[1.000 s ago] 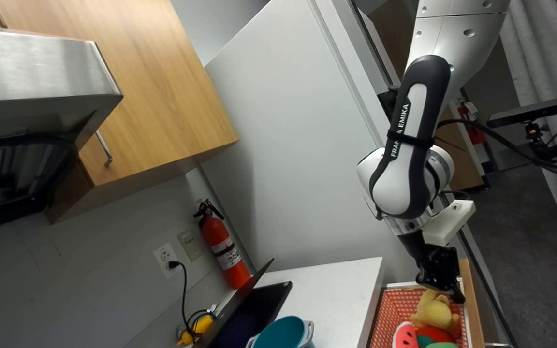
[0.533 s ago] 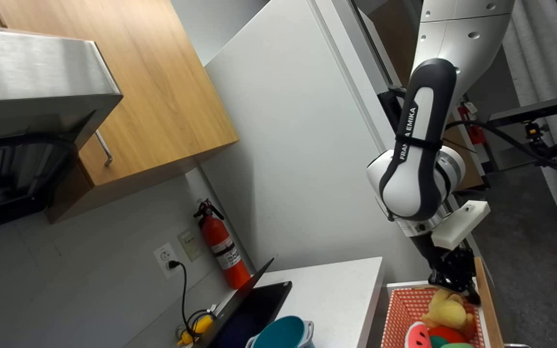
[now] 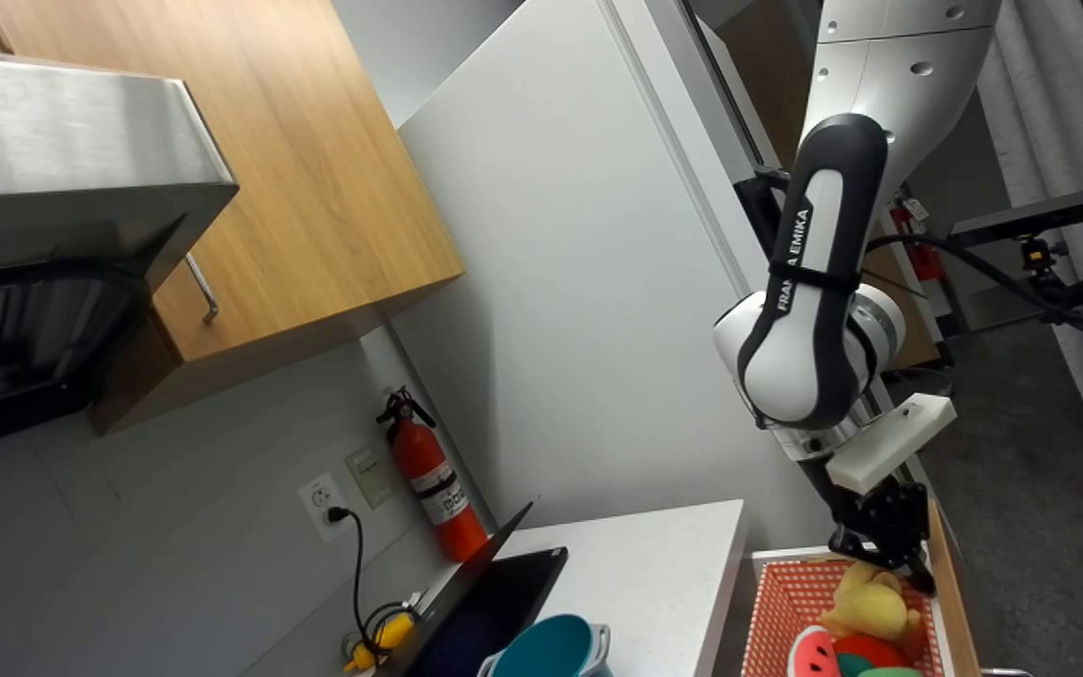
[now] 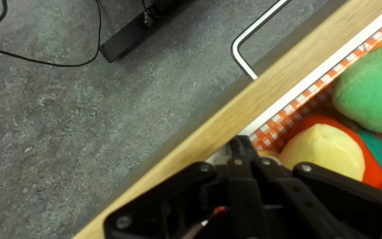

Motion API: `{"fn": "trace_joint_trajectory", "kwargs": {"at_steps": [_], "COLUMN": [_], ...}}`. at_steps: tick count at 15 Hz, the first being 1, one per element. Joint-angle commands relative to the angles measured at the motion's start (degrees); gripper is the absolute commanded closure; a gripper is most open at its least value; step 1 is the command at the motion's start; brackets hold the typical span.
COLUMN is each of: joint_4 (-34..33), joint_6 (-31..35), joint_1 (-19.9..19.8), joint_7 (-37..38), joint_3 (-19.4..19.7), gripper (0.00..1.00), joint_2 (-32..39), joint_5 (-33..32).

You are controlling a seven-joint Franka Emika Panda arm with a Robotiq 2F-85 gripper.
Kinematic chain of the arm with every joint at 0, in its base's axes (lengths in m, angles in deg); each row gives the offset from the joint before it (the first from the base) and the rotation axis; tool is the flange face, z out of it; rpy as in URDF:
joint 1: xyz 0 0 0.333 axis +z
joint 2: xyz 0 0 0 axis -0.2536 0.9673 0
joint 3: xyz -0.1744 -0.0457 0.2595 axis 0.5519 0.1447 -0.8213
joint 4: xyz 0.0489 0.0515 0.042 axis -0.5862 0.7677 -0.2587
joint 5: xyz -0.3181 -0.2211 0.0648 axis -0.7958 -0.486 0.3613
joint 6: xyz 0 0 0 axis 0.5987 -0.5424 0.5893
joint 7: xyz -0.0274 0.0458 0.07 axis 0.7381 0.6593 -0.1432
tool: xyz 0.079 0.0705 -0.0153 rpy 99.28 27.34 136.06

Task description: Open the top drawer of the cabinet to the right.

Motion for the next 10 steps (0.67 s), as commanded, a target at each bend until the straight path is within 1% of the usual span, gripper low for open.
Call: {"fn": "trace_joint_trajectory", "kwargs": {"at_steps": [1, 3, 7, 10], "joint_4": [0.73, 0.01, -1.91, -3.06], "joint_6": [-4.95, -9.67, -20.22, -25.36], "joint_1": [2.33, 2.95, 2.92, 2.51], "joint_7": [9.89, 14.30, 21.50, 25.31], "joint_3": [1.94, 2.44, 2.32, 1.95], "gripper": [1.00, 1.00, 1.00, 1.00], "joint_2": [-1.18, -1.42, -0.99, -0.76], "joint_5": [0.77, 0.33, 1.55, 2.10]}}
